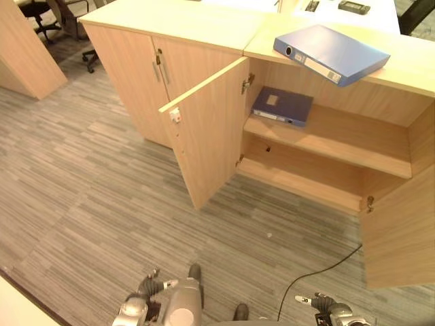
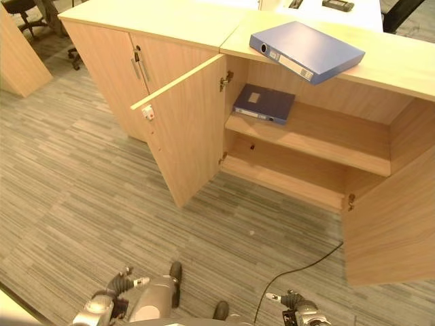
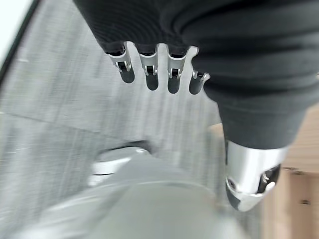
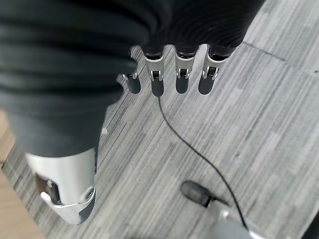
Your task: Put the empty folder in the office cabinet
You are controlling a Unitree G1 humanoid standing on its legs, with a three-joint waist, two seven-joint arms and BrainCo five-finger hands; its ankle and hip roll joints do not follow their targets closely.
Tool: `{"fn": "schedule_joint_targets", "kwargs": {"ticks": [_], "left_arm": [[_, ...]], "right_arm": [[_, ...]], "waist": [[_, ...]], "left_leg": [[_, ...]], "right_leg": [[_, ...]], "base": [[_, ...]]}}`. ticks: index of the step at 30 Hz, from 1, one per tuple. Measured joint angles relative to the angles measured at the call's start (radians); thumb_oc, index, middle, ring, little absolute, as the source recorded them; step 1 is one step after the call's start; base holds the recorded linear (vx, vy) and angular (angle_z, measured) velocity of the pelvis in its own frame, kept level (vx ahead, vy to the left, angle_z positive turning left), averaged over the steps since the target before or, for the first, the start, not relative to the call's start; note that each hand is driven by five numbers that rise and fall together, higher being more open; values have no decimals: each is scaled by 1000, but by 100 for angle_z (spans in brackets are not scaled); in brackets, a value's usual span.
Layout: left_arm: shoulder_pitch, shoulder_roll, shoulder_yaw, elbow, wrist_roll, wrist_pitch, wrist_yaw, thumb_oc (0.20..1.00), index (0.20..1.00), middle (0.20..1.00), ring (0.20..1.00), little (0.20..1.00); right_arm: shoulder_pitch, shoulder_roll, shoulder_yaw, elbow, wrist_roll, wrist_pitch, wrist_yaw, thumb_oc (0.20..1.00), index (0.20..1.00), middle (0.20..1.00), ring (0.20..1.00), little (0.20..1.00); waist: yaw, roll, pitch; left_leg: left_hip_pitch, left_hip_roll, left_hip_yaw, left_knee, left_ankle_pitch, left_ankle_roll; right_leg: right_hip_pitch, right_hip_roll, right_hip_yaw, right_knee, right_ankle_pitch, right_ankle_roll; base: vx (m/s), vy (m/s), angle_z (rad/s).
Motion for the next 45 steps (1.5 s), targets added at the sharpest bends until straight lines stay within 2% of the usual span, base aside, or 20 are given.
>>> {"fn": "schedule_joint_targets", "kwargs": {"ticks": [3,5,9,10,13,17,20,24,27,29,30,32,34,35,37,38,39,40,44,45], "left_arm": [[-8,-1,-1,0,-5,0,1,1000,1000,1000,1000,1000],[-24,-4,-5,-1,-5,-1,-2,1000,1000,1000,1000,1000],[-7,-20,-7,4,-4,-2,-20,1000,1000,1000,1000,1000],[-15,-18,-9,10,-5,-2,-24,1000,1000,1000,1000,1000],[-59,-10,-10,-5,-5,-8,-33,1000,1000,1000,1000,1000],[-78,16,-49,-25,-5,-16,-38,1000,1000,1000,1000,1000],[-83,20,-70,-22,-4,-16,-43,1000,1000,1000,1000,1000],[-69,20,-134,-41,6,-15,-64,1000,1000,1000,1000,1000],[-48,32,-157,-46,6,-14,-68,1000,1000,1000,1000,1000],[-42,42,-165,-69,7,-10,-73,1000,1000,1000,1000,1000],[-41,45,-162,-83,7,-11,-74,1000,1000,1000,1000,1000],[-53,46,-161,-74,9,-9,-74,1000,1000,1000,1000,1000],[-63,47,-153,-68,16,-8,-76,1000,1000,1000,1000,1000],[-64,45,-153,-62,16,-7,-74,1000,1000,1000,1000,1000],[-98,10,-146,2,24,-4,-71,1000,1000,1000,1000,1000],[-100,17,-144,-2,38,-6,-74,1000,1000,1000,1000,1000],[-107,18,-131,0,51,-4,-78,1000,1000,1000,1000,1000],[-97,6,-118,-1,54,0,-77,1000,1000,1000,1000,1000],[-80,6,-116,-22,54,-1,-77,1000,1000,1000,1000,1000],[-80,7,-117,-23,55,-1,-77,1000,1000,1000,1000,1000]], "right_arm": [[0,-2,-2,-1,-10,-1,-1,1000,1000,1000,1000,1000],[4,-8,-4,-1,-26,-1,-1,1000,1000,1000,1000,1000],[41,-16,-7,3,-37,-1,0,1000,1000,1000,1000,1000],[55,-1,-6,2,-39,-1,1,1000,1000,1000,1000,1000],[71,20,-6,2,-67,-1,4,1000,1000,1000,1000,1000],[49,19,-6,0,-75,3,12,1000,1000,1000,1000,1000],[42,17,-6,-14,-75,5,19,1000,1000,1000,1000,1000],[42,-22,-7,-41,-75,15,29,1000,1000,1000,1000,1000],[51,-31,-6,-42,-75,16,40,1000,1000,1000,1000,1000],[52,-39,-6,-48,-75,16,42,1000,1000,1000,1000,1000],[59,-39,-5,-46,-74,15,44,1000,1000,1000,1000,1000],[55,-38,-1,-46,-74,15,44,1000,1000,1000,1000,1000],[30,-34,3,-49,-73,15,44,1000,1000,1000,1000,1000],[33,-31,3,-55,-73,17,44,1000,1000,1000,1000,1000],[42,-30,-1,-70,-65,16,42,1000,1000,1000,1000,1000],[46,-6,-7,-70,-65,18,42,1000,1000,1000,1000,1000],[52,1,-12,-78,-65,15,46,1000,1000,1000,1000,1000],[46,-4,-9,-76,-64,14,42,1000,1000,1000,1000,1000],[36,-10,-12,-67,-64,18,47,1000,1000,1000,1000,1000],[41,-10,-11,-66,-64,20,48,1000,1000,1000,1000,1000]], "waist": [[10,2,3],[10,9,24],[-9,45,-2],[-17,31,-7],[-24,15,-20],[-28,27,-50],[-28,40,-63],[-27,92,-94],[-27,93,-112],[-21,104,-111],[-16,108,-107],[-23,109,-96],[-53,101,-64],[-63,81,-53],[-96,87,-30],[-113,37,-24],[-145,-11,31],[-145,-16,33],[-129,23,45],[-132,33,38]], "left_leg": [[-9,9,21,-27,12,-2],[-9,33,70,-21,24,4],[95,39,82,-19,37,22],[110,8,112,-24,101,73],[131,-51,145,-16,60,117],[137,-93,183,-19,28,152],[135,-104,197,-26,15,157],[134,-108,196,-25,-10,145],[161,-139,202,-26,-30,166],[164,-143,203,-25,-38,172],[166,-143,200,-23,-39,175],[171,-143,176,-16,-38,175],[174,-139,161,-14,-39,176],[177,-147,162,-13,-43,179],[156,-123,112,-7,-57,182],[174,-159,103,-21,-130,140],[177,-177,106,150,-157,217],[191,-181,113,139,-166,219],[240,-155,72,66,-163,219],[268,-142,56,37,-160,200]], "right_leg": [[11,-1,20,0,-16,-9],[36,-2,29,0,-25,-7],[94,-32,93,0,-64,49],[108,-72,102,0,-79,77],[93,-146,100,30,-78,109],[54,-202,131,84,-52,165],[26,-220,129,117,-48,170],[-82,-242,124,325,-57,165],[-154,-282,134,491,-59,166],[-226,-310,84,609,-47,163],[-253,-311,76,638,-86,161],[-294,-283,72,568,-126,172],[-335,-240,86,420,-104,184],[-366,-234,88,374,-65,188],[-382,-144,95,182,3,211],[-393,-142,96,92,18,219],[-392,-171,135,90,143,231],[-389,-180,151,78,192,239],[-387,-171,149,76,198,235],[-363,-170,148,77,198,233]], "base": [[194,122,-18],[194,142,-27],[253,209,-50],[195,182,-36],[128,173,-24],[100,217,-15],[108,247,-19],[67,215,-6],[94,191,-6],[115,53,-16],[116,-18,-8],[79,-36,0],[224,-81,24],[300,-98,38],[215,-75,67],[263,-111,120],[353,-168,91],[310,-164,63],[297,-201,15],[290,-266,39]]}}
